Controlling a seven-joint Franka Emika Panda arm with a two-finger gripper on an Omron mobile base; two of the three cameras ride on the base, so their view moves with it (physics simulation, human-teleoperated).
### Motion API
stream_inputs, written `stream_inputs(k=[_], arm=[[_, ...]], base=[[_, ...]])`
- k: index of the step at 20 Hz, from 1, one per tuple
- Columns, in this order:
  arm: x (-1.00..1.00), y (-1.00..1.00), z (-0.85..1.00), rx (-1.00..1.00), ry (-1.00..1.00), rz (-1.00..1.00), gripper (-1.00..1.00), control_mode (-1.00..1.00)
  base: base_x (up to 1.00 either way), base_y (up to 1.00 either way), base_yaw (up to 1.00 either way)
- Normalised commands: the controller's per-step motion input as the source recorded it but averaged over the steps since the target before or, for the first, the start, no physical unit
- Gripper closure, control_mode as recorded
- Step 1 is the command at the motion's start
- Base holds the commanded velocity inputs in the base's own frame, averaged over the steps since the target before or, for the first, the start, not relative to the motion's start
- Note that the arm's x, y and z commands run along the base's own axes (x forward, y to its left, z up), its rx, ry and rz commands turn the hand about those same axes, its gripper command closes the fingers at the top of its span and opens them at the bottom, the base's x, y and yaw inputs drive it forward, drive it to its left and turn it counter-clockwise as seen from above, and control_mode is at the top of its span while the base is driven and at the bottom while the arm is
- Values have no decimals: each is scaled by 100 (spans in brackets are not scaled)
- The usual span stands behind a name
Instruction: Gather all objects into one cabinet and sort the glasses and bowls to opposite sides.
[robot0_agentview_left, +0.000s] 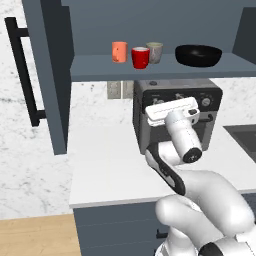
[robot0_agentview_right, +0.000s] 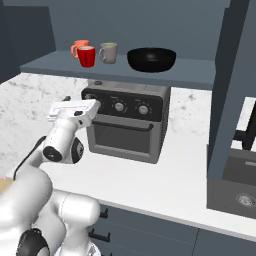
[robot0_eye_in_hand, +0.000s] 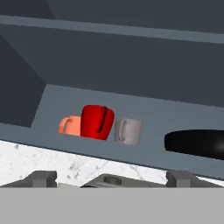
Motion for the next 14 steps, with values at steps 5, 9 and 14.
stream_inputs(k=[5, 9, 14], arm=[[-100, -1, -100, 2, 56, 0, -100, -100], [-100, -1, -100, 0, 64, 0, -100, -100], [-99, 0, -100, 0, 71, 0, -100, -100]], base=[[0, 0, 0], [0, 0, 0], [0, 0, 0]])
